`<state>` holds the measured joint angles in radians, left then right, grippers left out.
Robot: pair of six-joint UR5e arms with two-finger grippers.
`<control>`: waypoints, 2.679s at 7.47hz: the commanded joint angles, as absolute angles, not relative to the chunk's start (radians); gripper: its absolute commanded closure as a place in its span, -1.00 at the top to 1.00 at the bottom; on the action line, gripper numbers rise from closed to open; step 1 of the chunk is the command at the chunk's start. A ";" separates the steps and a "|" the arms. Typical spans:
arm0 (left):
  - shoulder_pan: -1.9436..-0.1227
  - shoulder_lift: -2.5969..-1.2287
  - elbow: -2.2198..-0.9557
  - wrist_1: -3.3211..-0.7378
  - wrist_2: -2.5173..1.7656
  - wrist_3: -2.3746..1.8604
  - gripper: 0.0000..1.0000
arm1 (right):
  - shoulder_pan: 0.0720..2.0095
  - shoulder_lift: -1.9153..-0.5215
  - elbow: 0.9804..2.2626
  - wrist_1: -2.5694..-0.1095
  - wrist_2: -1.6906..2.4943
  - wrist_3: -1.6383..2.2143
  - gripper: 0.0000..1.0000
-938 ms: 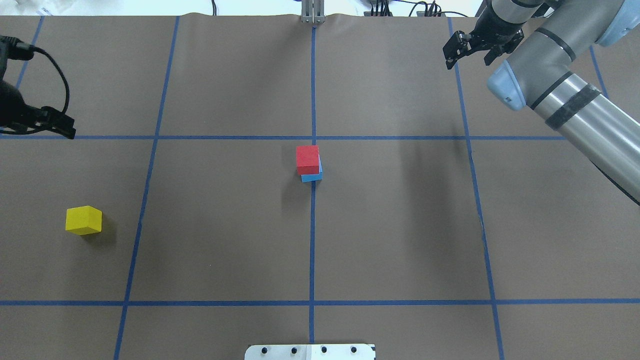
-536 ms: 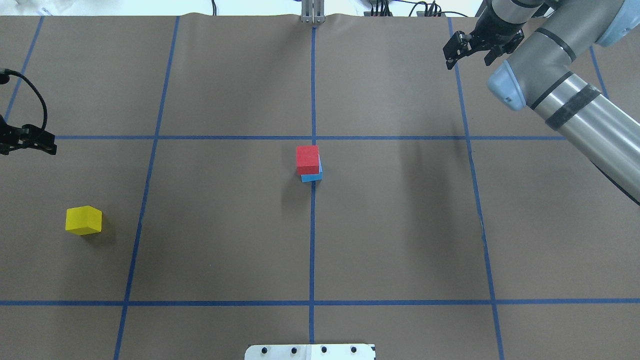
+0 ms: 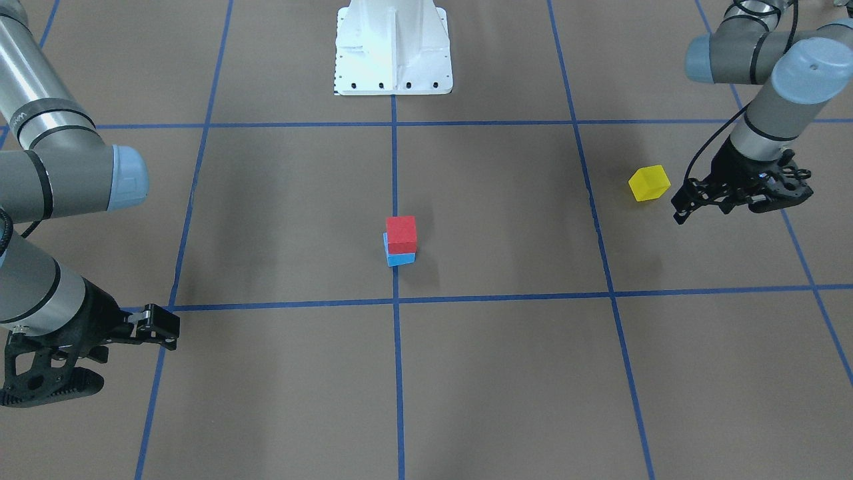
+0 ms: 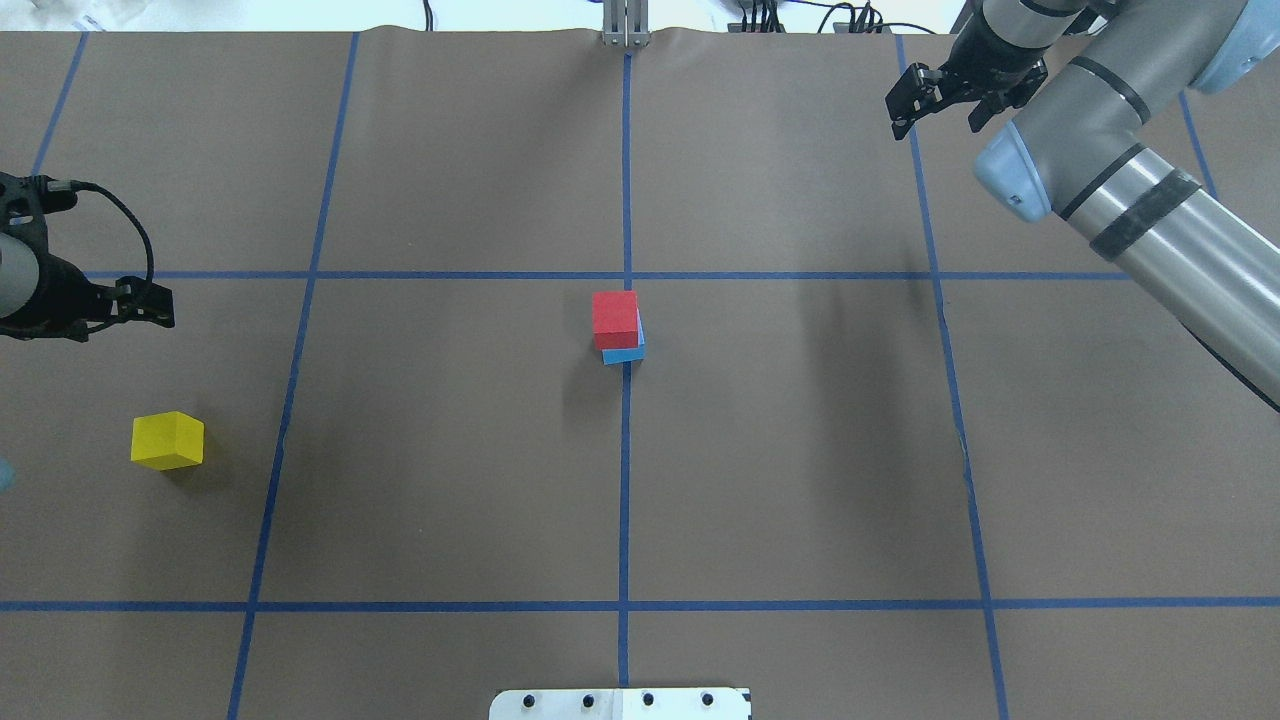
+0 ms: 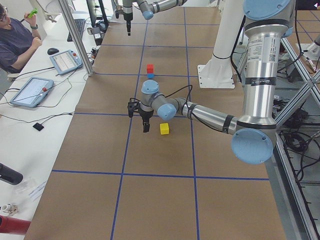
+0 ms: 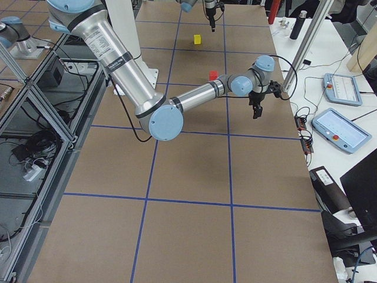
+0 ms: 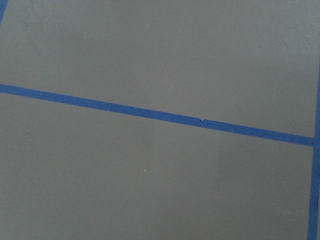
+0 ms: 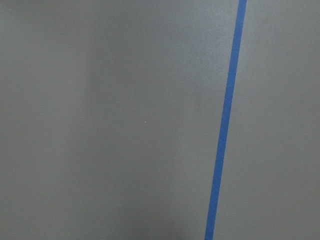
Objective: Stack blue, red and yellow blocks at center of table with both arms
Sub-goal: 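Lower the left gripper onto the yellow cube and grasp it, then carry the yellow cube with the left gripper above the red cube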
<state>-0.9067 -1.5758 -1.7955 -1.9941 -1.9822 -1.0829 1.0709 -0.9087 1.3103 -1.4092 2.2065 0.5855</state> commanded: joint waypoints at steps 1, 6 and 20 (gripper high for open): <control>-0.850 -1.568 -1.805 -2.029 -1.942 -1.196 1.00 | 1.069 -0.908 1.310 -1.408 2.204 0.586 1.00; -0.784 -1.532 -1.807 -2.060 -1.948 -1.204 1.00 | 1.069 -0.910 1.312 -1.405 2.204 0.587 1.00; -0.883 -1.839 -2.159 -1.291 -2.089 -1.037 -1.00 | 1.111 -0.916 1.318 -1.410 2.267 0.588 1.00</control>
<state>-0.8363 -1.6038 -2.1499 -1.5610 -2.0878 -1.1008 1.1012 -0.9152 1.3176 -1.4079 2.2552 0.5875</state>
